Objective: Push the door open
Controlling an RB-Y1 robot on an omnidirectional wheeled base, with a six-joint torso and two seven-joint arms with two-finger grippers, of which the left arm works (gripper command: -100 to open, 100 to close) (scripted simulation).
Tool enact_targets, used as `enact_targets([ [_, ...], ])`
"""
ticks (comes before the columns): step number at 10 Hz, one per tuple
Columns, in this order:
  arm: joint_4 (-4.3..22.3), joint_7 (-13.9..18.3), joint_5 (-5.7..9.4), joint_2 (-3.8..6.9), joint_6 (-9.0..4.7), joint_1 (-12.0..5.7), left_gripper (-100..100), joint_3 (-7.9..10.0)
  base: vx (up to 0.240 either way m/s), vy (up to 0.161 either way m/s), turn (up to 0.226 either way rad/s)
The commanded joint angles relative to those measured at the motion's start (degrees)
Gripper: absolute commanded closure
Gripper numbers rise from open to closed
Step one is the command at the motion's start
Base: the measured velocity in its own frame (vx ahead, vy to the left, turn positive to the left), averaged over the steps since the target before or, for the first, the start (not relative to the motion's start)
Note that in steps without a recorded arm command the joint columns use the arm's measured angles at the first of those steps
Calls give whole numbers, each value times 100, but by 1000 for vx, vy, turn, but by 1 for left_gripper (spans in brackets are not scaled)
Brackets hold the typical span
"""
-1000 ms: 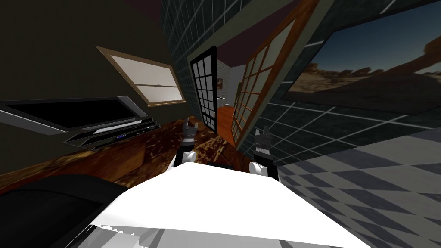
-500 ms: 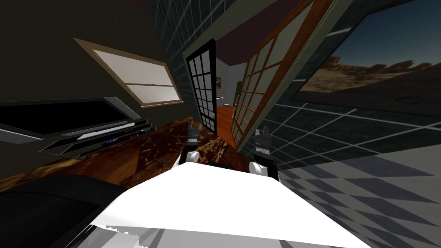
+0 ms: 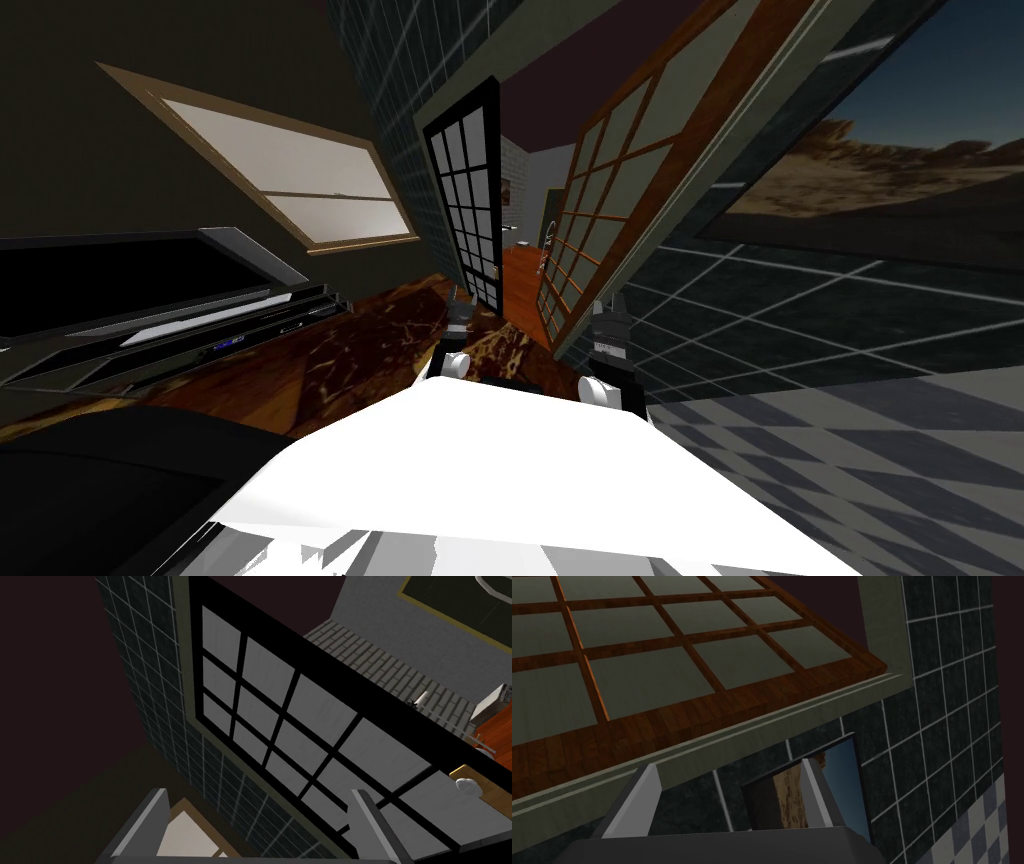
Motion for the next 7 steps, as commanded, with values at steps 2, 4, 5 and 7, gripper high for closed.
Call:
enact_targets([
  [2,369,313,167,24,-108,-124,-100,-241,128,118,-72],
  [4,574,465,252,40,-167,-199,-100,-354,121,110,-67],
  [5,676,541,295,47,-196,-236,-100,-410,88,82,-45],
  [7,893,702,385,58,-259,-316,-100,-529,87,79,-52],
])
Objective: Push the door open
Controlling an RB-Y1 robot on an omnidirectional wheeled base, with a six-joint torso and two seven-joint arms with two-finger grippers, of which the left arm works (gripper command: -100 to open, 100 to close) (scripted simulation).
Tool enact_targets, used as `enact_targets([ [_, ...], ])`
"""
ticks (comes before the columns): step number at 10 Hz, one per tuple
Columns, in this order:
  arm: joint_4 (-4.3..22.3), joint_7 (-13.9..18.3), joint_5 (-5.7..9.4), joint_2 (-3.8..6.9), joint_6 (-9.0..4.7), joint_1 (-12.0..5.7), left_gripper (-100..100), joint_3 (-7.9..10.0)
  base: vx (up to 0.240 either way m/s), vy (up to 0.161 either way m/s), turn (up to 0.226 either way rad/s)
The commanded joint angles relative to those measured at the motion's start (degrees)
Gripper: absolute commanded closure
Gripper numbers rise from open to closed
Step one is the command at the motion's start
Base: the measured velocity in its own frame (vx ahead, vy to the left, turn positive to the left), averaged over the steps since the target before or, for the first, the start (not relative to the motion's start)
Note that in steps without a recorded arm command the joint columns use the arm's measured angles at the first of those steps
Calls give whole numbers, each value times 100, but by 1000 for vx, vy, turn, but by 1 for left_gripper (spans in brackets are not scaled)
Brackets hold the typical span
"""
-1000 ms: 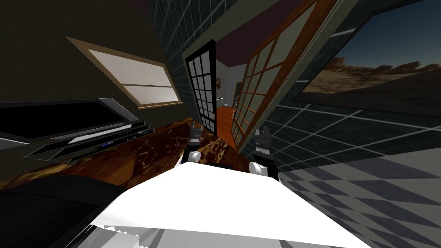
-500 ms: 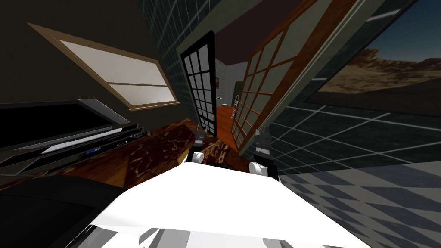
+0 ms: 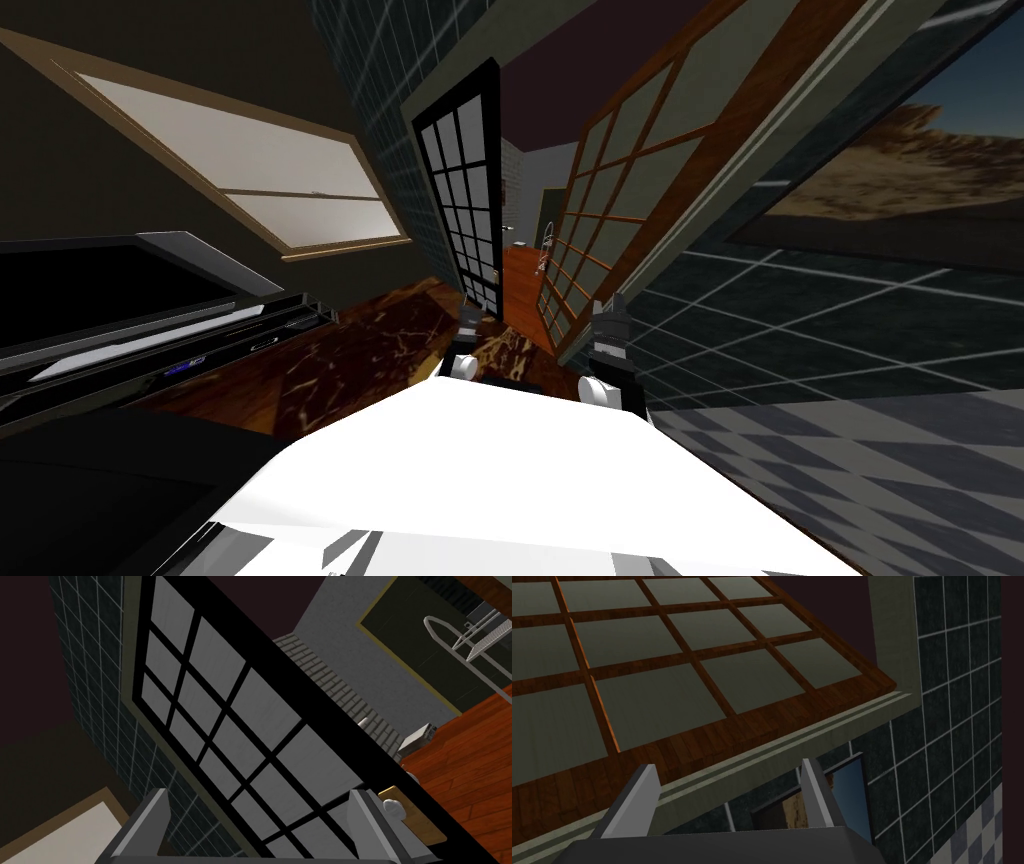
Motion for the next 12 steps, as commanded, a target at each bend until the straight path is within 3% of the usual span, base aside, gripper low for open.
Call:
enact_targets([
  [1,158,129,71,-1,-38,-56,-100,-105,76,75,-56],
  [2,377,291,161,10,-101,-136,-100,-224,119,130,-75],
  [12,1494,1120,625,31,-422,-546,-100,-838,90,102,-59],
])
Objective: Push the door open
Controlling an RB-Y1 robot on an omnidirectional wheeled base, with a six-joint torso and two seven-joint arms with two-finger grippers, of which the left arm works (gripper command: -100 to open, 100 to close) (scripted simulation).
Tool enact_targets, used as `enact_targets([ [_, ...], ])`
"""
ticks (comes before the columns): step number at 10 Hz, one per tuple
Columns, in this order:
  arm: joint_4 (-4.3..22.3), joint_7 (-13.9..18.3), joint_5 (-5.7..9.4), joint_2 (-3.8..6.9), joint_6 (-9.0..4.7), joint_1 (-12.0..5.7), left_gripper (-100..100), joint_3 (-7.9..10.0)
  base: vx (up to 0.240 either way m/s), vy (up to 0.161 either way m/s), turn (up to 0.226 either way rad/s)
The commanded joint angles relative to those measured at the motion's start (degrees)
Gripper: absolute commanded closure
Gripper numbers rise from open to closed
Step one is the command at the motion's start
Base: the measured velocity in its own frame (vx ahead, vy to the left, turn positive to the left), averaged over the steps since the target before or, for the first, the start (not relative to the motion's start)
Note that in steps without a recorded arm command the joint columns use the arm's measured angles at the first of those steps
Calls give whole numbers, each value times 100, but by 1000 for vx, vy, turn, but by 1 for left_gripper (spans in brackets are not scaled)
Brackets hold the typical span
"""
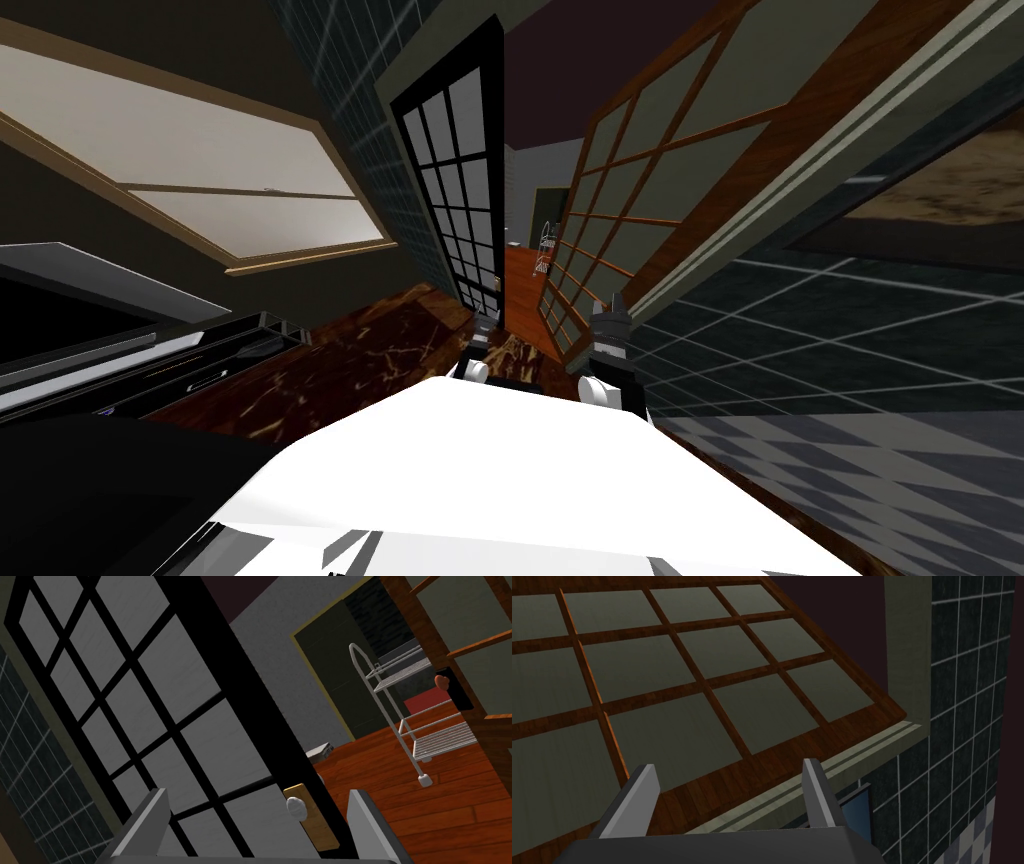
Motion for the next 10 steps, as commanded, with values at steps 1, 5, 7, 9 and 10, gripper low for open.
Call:
enact_targets([
  [1,188,154,77,7,-67,-59,-100,-104,63,94,-50],
  [5,637,486,263,3,-197,-224,-100,-351,84,97,-56],
  [7,964,729,398,-9,-291,-344,-100,-530,100,123,-79],
  [9,1292,972,534,-20,-385,-464,-100,-710,116,147,-72],
  [10,1292,972,534,-20,-385,-464,-100,-710,91,131,-49],
])
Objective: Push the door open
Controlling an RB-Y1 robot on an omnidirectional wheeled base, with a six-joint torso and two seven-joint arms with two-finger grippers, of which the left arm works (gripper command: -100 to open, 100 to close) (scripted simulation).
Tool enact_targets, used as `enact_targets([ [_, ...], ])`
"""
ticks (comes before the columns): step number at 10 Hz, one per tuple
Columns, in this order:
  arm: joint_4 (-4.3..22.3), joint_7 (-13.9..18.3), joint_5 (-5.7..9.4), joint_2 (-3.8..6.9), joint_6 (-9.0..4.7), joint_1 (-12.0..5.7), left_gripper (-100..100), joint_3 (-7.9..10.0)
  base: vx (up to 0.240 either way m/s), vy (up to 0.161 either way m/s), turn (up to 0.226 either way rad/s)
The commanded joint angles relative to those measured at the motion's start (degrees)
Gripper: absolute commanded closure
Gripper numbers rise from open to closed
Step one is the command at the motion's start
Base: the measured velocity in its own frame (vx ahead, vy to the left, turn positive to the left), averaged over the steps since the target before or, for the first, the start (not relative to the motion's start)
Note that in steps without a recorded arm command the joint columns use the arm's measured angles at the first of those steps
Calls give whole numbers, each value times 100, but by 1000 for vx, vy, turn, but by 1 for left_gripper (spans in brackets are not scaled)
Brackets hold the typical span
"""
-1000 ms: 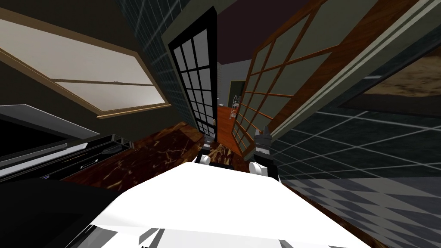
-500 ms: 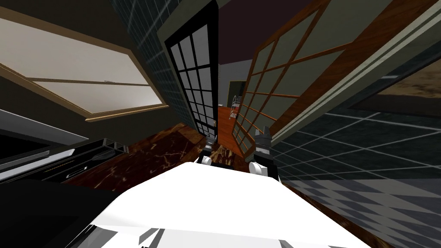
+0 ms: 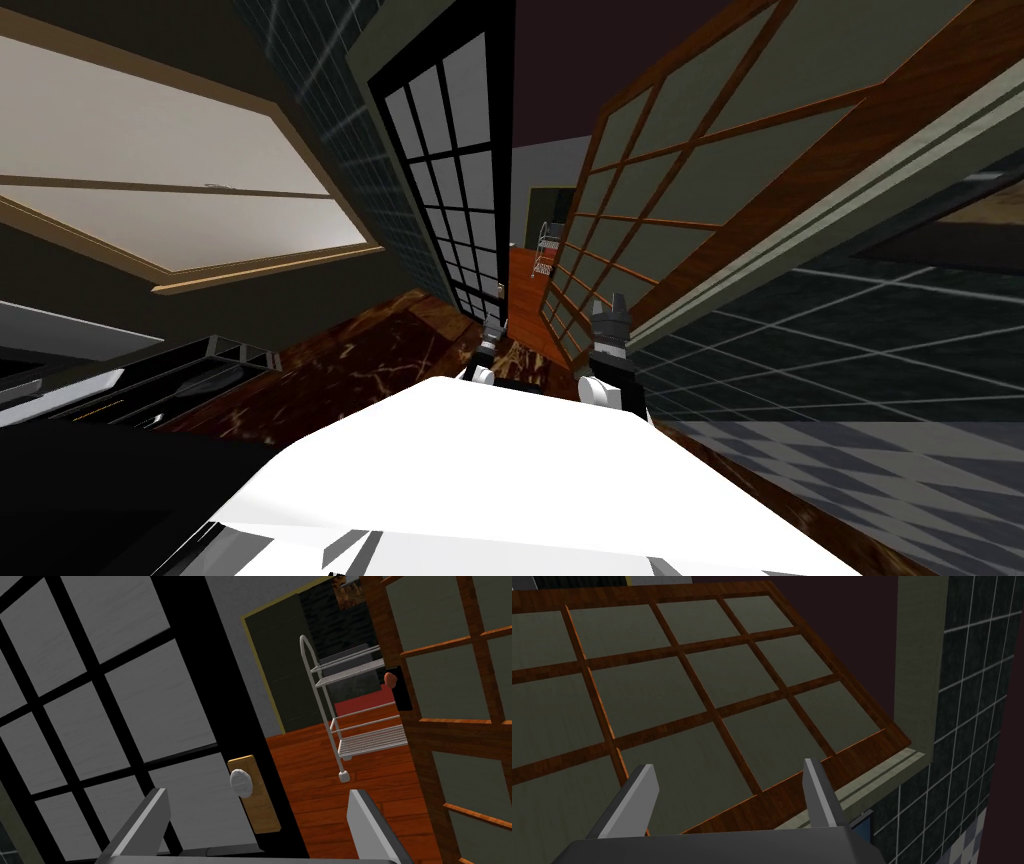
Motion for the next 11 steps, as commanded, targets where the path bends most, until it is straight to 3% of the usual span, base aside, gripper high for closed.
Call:
enact_targets([
  [1,257,171,97,-29,-80,-94,-100,-137,73,107,-66],
  [4,767,549,309,-62,-227,-281,-100,-416,115,152,-88],
  [8,1139,825,463,-96,-334,-417,-100,-620,87,109,-48],
  [11,1566,1142,640,-144,-457,-574,-100,-855,100,120,-70],
])
